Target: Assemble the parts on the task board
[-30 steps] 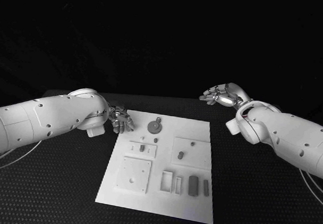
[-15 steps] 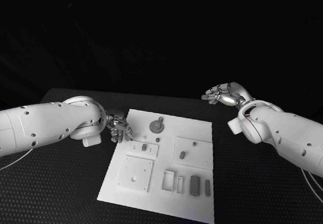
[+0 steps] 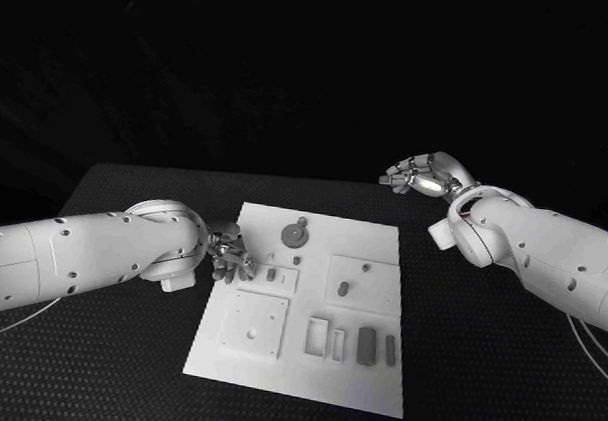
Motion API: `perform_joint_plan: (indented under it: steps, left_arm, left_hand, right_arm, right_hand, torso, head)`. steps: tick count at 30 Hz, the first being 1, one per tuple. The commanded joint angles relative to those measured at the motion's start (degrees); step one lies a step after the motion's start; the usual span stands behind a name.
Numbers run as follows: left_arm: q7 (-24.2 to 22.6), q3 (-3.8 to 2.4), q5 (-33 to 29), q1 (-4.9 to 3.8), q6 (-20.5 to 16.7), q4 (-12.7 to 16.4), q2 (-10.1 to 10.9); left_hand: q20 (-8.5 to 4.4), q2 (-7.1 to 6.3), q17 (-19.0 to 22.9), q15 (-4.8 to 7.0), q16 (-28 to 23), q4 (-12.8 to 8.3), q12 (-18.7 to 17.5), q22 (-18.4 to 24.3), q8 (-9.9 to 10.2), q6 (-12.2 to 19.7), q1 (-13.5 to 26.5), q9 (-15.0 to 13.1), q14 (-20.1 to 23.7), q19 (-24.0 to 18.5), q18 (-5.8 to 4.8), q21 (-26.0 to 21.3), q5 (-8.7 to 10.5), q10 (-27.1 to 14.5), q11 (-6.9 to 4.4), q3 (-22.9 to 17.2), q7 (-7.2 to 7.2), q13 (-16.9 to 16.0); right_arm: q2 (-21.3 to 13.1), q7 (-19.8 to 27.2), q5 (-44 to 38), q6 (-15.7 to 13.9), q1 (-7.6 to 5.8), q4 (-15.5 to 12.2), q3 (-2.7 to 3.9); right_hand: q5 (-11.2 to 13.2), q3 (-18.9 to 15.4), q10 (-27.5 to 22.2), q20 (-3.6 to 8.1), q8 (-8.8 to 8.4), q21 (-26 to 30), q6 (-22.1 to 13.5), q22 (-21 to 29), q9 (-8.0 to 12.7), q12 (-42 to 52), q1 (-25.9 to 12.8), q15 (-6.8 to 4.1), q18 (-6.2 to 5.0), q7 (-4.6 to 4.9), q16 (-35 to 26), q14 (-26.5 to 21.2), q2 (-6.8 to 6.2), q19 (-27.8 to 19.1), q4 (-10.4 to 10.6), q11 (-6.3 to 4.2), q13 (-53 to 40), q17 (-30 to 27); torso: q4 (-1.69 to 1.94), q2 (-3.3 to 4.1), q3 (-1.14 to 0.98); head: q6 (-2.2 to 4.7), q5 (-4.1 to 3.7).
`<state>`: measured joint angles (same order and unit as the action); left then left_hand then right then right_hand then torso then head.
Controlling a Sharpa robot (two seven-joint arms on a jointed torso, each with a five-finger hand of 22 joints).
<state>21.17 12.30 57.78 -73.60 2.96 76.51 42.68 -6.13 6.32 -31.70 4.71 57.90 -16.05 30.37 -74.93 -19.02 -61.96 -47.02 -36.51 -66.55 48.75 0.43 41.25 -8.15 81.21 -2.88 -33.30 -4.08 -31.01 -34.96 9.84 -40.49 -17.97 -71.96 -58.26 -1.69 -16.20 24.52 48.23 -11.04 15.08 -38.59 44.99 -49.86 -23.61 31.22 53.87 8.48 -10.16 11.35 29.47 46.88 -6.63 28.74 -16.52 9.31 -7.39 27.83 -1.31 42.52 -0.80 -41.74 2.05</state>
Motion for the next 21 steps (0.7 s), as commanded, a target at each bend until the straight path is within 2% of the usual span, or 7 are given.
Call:
perform_joint_plan:
  steps: [1, 8, 12, 21]
  left_arm:
    - [0.1, -0.04, 3.2, 0.14, -1.2, -0.1, -0.4]
    - [0.2, -0.04, 4.2, 0.21, -2.2, -0.2, -0.9]
    - [0.4, -0.05, 4.5, 0.21, -2.4, -0.1, -1.0]
    - [0.8, -0.06, 4.8, 0.22, -2.3, -0.3, -1.2]
  left_hand:
    - [-4.00, -0.48, -0.1, 0.28, 0.5, 0.0, 0.3, -1.3, 0.2, -1.4, -0.2, 0.1, -0.4, 0.4, -0.23, 0.4, 0.36, 0.5, -0.11, -0.1, 0.95, -0.3]
    - [-4.83, -0.48, -1.4, 1.27, 3.2, 0.3, 3.0, -1.4, 0.1, -2.4, 0.6, 0.0, -1.2, 1.6, -0.23, 1.8, 0.05, 1.4, -0.59, 0.2, 1.41, -2.6]
    - [-5.29, -0.54, -1.8, 1.70, 4.7, 0.4, 4.6, -1.4, -0.1, -3.1, 1.0, -0.3, -1.4, 1.9, -0.29, 2.7, -0.16, 1.3, -0.88, 0.2, 1.69, -4.0]
    - [-6.15, -0.37, -2.4, 2.60, 7.5, 0.3, 7.8, -1.4, -0.5, -3.9, 1.5, -1.2, -1.9, 2.5, -0.30, 4.7, -0.92, 1.2, -1.55, 0.1, 2.29, -6.4]
  right_arm:
    - [0.1, 0.3, 0.1, 0.9, 0.02, 0.0, 0.03]
    - [0.0, 0.4, 0.2, 0.9, 0.03, -0.2, 0.03]
    - [0.0, 0.4, 0.2, 0.9, 0.05, -0.2, 0.03]
    - [-0.1, 0.4, 0.2, 0.8, 0.12, -0.2, 0.03]
  right_hand:
    - [-0.3, 0.0, 0.4, -0.21, 0.19, 0.4, -0.1, -0.1, 0.1, 0.3, -0.4, 0.02, -0.36, 0.84, 0.4, -0.2, 0.22, -0.1, 0.1, 0.04, 0.1, -0.1]
    - [-0.3, 0.1, 0.4, -0.21, 0.19, 0.4, -0.1, -0.1, 0.1, 0.3, -0.4, 0.02, -0.38, 0.84, 0.4, -0.2, 0.28, -0.1, 0.1, 0.04, 0.1, -0.1]
    - [-0.3, 0.1, 0.4, -0.21, 0.19, 0.4, -0.1, -0.1, 0.1, 0.3, -0.4, 0.02, -0.39, 0.84, 0.4, -0.2, 0.30, -0.1, 0.1, 0.04, 0.2, -0.1]
    - [-0.3, 0.1, 0.4, -0.22, 0.20, 0.4, -0.1, -0.1, 0.1, 0.3, -0.4, 0.03, -0.40, 0.85, 0.4, -0.3, 0.32, -0.1, 0.1, 0.04, 0.2, -0.2]
  torso:
    - [-0.06, -0.04, -0.01]
    - [0.02, -0.03, -0.07]
    - [0.00, -0.06, -0.02]
    - [-0.01, -0.04, -0.05]
  head:
    - [0.08, -0.18]
    - [-0.05, -0.24]
    - [-0.10, -0.26]
    - [-0.20, -0.32]
